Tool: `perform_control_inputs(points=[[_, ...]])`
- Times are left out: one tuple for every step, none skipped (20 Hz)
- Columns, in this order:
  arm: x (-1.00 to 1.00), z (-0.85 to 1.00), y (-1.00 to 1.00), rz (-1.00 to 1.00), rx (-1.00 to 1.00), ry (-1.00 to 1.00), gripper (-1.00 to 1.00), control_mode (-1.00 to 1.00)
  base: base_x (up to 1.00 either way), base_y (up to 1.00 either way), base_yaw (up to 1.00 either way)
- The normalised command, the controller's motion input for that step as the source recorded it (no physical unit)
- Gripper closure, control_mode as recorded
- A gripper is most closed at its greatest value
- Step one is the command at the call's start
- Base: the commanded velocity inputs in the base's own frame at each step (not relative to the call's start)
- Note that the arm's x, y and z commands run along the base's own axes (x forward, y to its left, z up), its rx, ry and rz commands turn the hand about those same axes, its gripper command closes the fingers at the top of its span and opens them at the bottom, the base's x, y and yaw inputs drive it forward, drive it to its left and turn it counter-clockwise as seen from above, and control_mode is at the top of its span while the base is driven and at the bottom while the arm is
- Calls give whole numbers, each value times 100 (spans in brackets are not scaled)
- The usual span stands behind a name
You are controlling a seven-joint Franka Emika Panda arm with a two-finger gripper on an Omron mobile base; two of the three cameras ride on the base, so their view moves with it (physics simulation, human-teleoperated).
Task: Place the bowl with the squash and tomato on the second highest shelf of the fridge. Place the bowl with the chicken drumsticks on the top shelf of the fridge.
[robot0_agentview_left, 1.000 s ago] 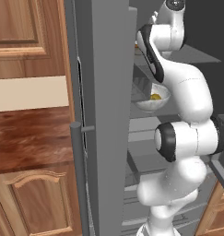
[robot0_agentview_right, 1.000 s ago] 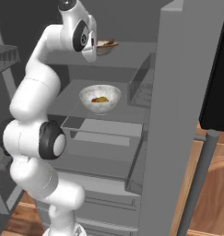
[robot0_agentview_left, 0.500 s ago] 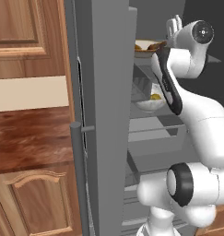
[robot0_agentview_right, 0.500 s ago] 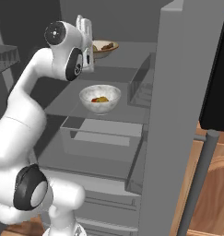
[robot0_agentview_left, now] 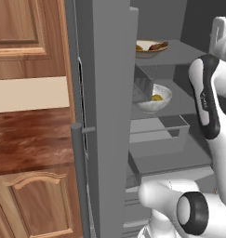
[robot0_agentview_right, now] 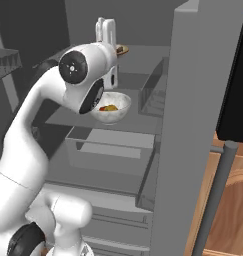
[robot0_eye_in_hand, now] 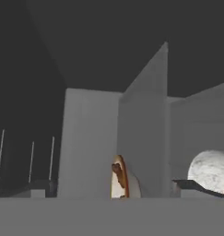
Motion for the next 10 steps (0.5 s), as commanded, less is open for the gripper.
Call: perform_control_inputs(points=[[-100, 0, -59, 0, 0, -11, -100, -100, 0, 0, 0], [-100, -4, -47, 0, 0, -9, -100, -100, 0, 0, 0], [-100, -15, -31, 0, -2, -8, -100, -100, 0, 0, 0], [-100, -32, -3, 0, -8, -6, -100, -100, 0, 0, 0], [-100, -39, 0, 0, -12, -7, -100, -100, 0, 0, 0], [-100, -26, 23, 0, -18, 0, -100, -100, 0, 0, 0], [-100, -29, 45, 0, -23, 0, -100, -100, 0, 0, 0], [-100, -28, 44, 0, -22, 0, -100, -100, 0, 0, 0], [-100, -26, 46, 0, -22, -1, -100, -100, 0, 0, 0], [-100, -28, 58, 0, -23, -3, -100, -100, 0, 0, 0]])
